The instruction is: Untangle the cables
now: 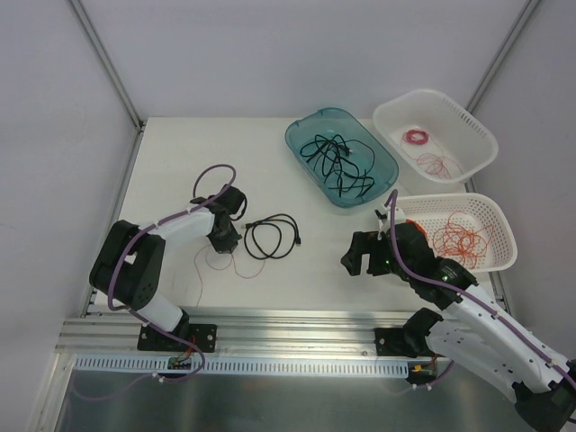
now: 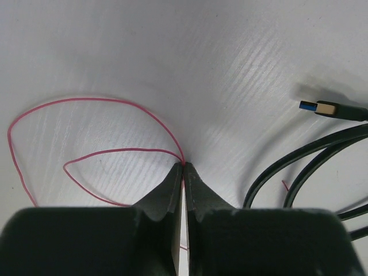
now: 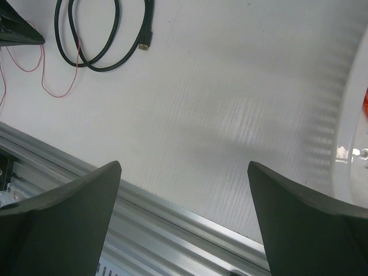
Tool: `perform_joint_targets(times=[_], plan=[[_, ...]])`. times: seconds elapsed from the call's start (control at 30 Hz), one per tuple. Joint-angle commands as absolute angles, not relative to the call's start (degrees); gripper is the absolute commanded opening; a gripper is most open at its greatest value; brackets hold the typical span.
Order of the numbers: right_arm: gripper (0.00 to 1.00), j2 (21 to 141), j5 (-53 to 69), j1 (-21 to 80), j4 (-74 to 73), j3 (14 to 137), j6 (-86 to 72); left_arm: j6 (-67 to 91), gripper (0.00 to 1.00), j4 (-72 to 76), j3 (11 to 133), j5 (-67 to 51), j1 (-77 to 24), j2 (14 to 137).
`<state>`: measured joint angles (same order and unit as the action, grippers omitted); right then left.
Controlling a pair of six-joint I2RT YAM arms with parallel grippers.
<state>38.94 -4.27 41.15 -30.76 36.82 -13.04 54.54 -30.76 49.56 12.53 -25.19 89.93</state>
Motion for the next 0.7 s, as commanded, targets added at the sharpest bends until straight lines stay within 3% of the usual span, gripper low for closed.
perform_joint_targets(times=[0.0,0.37,0.67], plan=[[0.97,38.06,-4.83,41.40,-28.92,36.74,-12.83,53.97,0.00,-32.07,47.99,16.17,-25.49,90.37],[0.97,38.32,-2.20,41.48,-27.25,37.18,-12.83,41.24,0.00,-37.62,55.80,25.74,-26.01,71.74],[0.97,40.34,6.15,43.24,-20.22,39.02,-12.39,19.88,0.00,-37.27,65.91,24.79,-36.55,63.20]])
